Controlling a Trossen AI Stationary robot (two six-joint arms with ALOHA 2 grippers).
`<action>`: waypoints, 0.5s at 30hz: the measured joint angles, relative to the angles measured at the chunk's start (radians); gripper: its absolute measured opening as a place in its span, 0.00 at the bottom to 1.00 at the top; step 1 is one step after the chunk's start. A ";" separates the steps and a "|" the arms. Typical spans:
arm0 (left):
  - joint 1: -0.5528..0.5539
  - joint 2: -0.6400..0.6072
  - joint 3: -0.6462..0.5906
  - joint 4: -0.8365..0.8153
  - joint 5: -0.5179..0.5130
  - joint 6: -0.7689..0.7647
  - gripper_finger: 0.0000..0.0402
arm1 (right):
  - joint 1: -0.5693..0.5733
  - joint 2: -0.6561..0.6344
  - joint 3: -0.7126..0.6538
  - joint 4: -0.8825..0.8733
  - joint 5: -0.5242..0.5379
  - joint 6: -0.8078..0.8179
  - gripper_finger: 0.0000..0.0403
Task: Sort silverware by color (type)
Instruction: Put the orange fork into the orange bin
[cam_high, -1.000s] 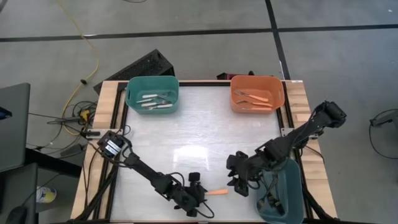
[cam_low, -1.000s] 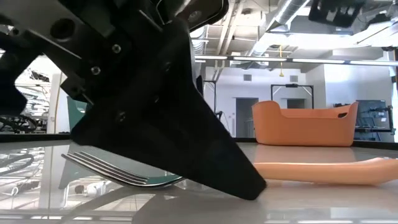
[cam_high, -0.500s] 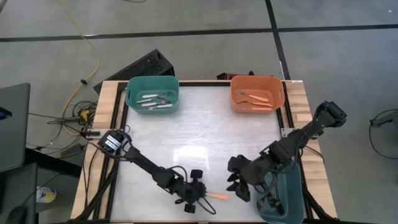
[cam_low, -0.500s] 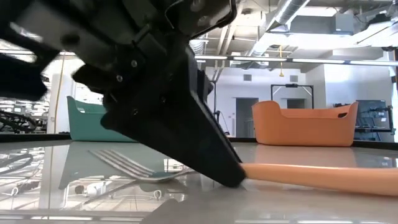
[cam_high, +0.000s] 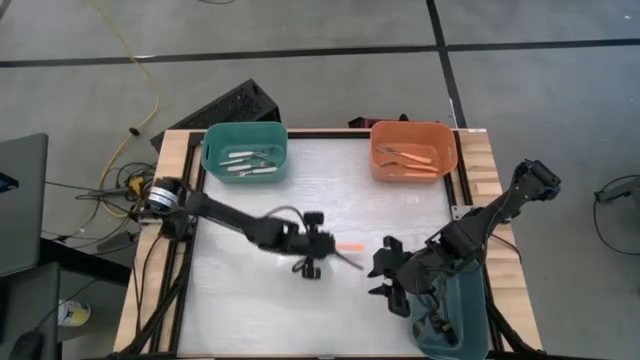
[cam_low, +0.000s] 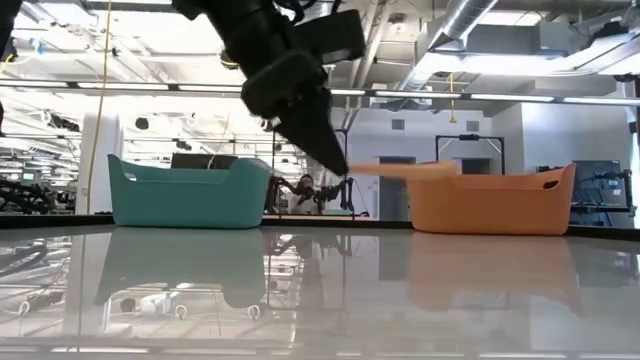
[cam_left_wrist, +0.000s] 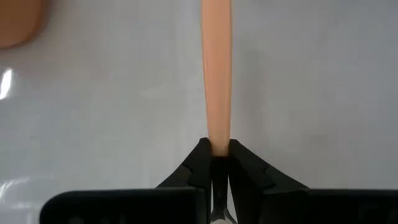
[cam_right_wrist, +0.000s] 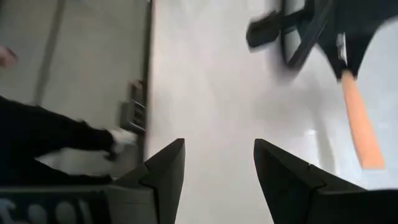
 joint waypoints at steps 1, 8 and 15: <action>0.017 -0.016 0.000 -0.011 -0.008 0.007 0.04 | -0.004 -0.010 0.000 -0.026 0.009 -0.028 0.53; 0.103 -0.110 0.001 0.015 -0.072 0.002 0.04 | -0.086 -0.109 -0.001 -0.171 0.059 -0.234 0.53; 0.116 -0.152 0.003 0.129 -0.119 -0.020 0.04 | -0.246 -0.164 -0.001 -0.201 0.058 -0.419 0.53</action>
